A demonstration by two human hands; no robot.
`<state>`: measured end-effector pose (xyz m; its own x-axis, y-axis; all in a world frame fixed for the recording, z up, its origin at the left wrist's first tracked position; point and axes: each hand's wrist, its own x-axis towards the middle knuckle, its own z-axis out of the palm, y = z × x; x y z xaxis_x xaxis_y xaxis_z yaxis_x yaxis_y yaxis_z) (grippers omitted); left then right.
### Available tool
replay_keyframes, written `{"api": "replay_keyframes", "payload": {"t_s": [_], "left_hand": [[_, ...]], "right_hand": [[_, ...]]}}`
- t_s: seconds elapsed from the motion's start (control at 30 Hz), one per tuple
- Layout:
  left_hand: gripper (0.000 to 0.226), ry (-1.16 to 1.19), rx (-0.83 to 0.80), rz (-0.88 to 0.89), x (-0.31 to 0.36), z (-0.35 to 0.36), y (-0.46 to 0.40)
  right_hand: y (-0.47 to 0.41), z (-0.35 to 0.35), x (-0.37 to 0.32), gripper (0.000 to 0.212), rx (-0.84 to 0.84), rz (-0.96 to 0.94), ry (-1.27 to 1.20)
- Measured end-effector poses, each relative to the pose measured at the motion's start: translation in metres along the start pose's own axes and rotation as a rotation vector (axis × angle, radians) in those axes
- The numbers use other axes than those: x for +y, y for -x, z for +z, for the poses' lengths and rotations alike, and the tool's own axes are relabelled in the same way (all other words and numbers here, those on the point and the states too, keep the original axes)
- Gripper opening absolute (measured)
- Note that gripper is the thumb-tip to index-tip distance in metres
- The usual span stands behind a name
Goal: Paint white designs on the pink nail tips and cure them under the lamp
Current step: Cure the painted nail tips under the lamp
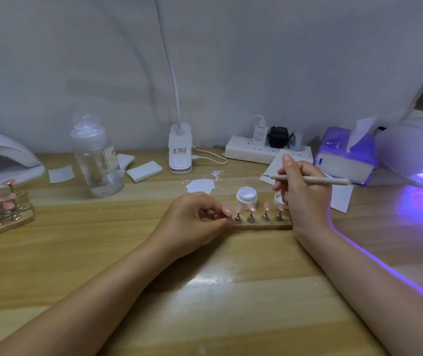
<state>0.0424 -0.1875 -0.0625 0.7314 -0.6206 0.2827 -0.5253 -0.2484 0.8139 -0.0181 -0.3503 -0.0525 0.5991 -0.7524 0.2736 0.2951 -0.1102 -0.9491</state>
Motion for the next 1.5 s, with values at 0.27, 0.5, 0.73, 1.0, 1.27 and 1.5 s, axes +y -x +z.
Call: {"api": "replay_keyframes", "payload": {"t_s": [0.27,0.5,0.73,1.0,1.27,1.5], "left_hand": [[0.020,0.097,-0.040,-0.085,0.001,-0.002,-0.001],[0.018,0.037,0.061,-0.136,-0.002,0.005,-0.001],[0.020,0.011,0.077,-0.098,-0.001,0.005,-0.001],[0.013,0.106,0.036,-0.064,-0.001,0.003,0.000],[0.007,0.221,0.050,-0.020,0.000,0.000,0.000],[0.018,0.305,0.068,-0.016,-0.004,0.001,0.000]], "right_hand": [[0.000,-0.001,0.000,0.032,-0.042,0.030,0.023],[-0.003,0.000,0.004,0.033,-0.093,0.055,0.081],[-0.002,0.001,0.004,0.028,-0.107,0.037,0.085],[-0.005,0.000,-0.002,0.030,-0.041,-0.094,0.102],[-0.021,0.006,-0.004,0.041,-0.142,-0.197,0.465],[-0.026,0.013,0.002,0.040,-0.203,-0.200,0.597]]}}
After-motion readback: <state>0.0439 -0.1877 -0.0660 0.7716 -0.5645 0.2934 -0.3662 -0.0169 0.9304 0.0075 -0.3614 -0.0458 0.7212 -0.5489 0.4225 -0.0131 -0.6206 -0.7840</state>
